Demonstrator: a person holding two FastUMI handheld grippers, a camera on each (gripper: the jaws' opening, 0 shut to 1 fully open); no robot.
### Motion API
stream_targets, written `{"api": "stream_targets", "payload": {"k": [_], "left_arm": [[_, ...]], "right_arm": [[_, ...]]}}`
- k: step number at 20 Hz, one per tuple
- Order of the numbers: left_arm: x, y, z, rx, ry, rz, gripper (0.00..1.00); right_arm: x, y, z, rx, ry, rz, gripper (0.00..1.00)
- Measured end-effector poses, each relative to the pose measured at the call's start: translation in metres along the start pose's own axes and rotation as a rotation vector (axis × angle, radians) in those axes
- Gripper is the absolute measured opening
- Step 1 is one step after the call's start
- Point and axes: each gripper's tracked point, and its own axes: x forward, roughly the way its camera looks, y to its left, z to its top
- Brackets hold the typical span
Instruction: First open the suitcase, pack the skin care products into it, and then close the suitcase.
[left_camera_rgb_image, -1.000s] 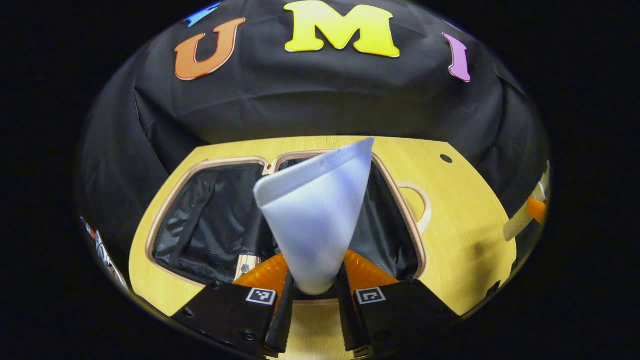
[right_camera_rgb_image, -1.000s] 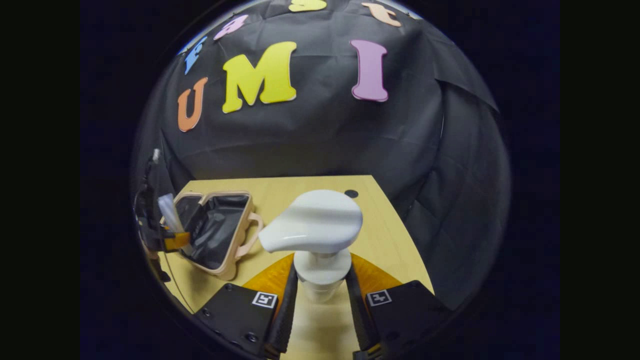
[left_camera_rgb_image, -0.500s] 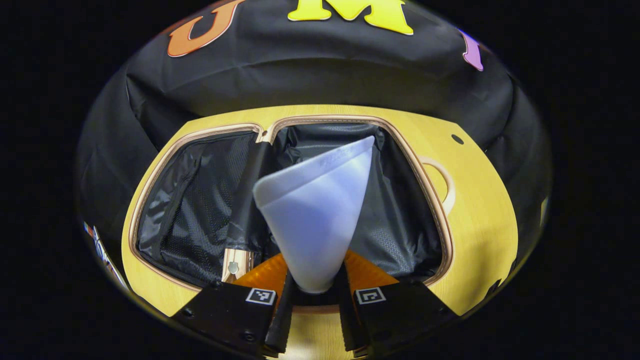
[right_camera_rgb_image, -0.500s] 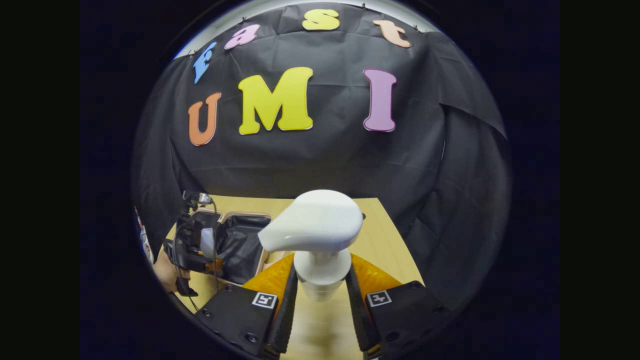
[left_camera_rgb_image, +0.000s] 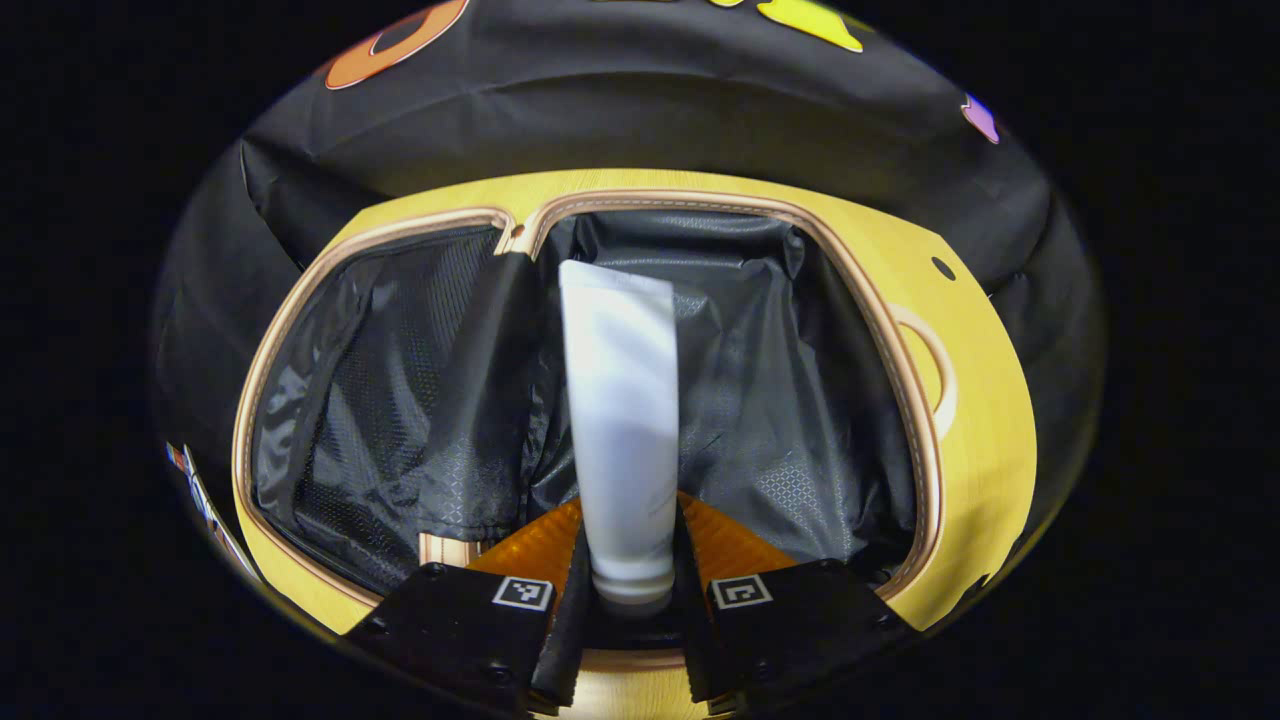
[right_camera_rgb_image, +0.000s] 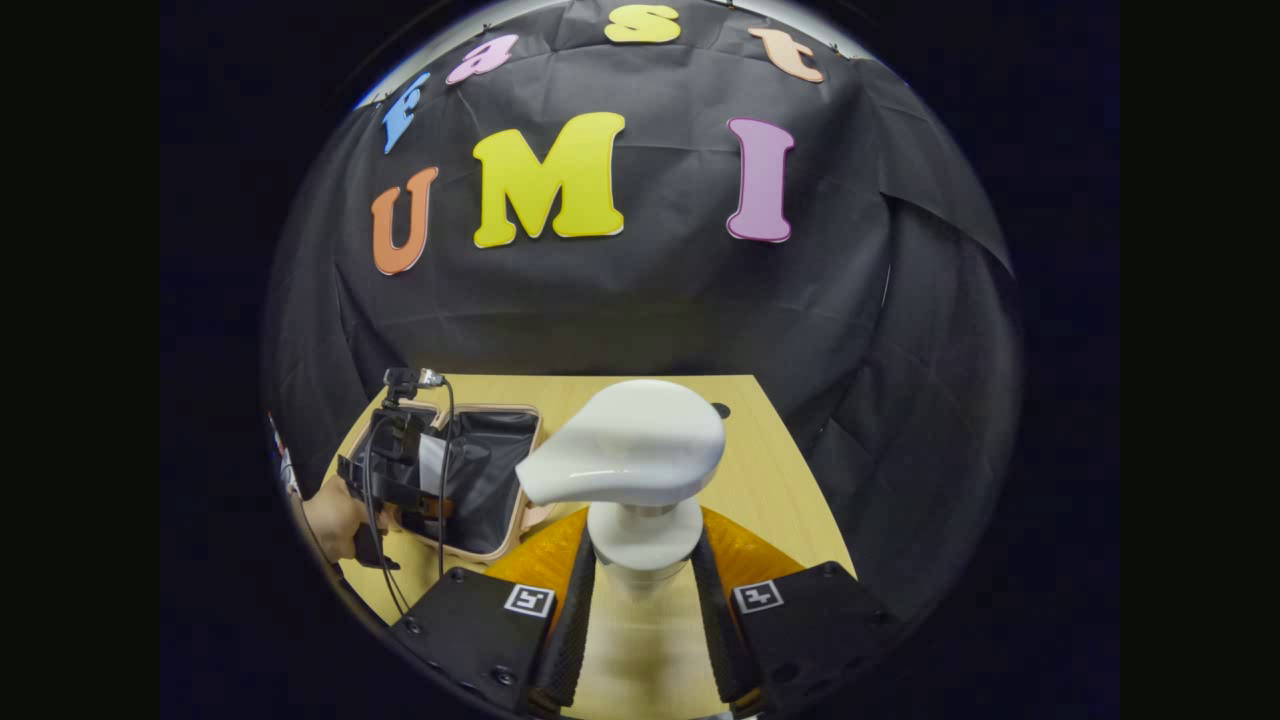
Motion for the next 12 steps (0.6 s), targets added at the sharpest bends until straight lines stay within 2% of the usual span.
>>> {"api": "stream_targets", "payload": {"k": [3, 4, 5, 9, 11, 12], "left_arm": [[0.006, 0.000, -0.002, -0.019, 0.004, -0.009, 0.42], [0.006, 0.000, -0.002, -0.015, 0.000, -0.009, 0.48], [0.006, 0.001, -0.003, -0.013, -0.004, -0.008, 0.41], [0.003, -0.002, 0.000, -0.003, -0.039, -0.021, 0.42], [-0.007, 0.004, 0.016, 0.004, -0.129, 0.014, 0.47], [-0.017, 0.005, 0.021, 0.010, -0.158, 0.023, 0.58]], "right_arm": [[0.000, 0.005, -0.004, -0.013, 0.008, 0.011, 0.48], [0.001, 0.008, -0.005, -0.017, 0.011, 0.016, 0.48], [0.001, 0.012, -0.006, -0.024, 0.014, 0.024, 0.48], [0.007, 0.041, -0.003, -0.052, 0.019, 0.076, 0.48], [0.017, 0.058, 0.001, -0.055, 0.024, 0.122, 0.48], [0.024, 0.066, 0.004, -0.054, 0.026, 0.141, 0.48]]}}
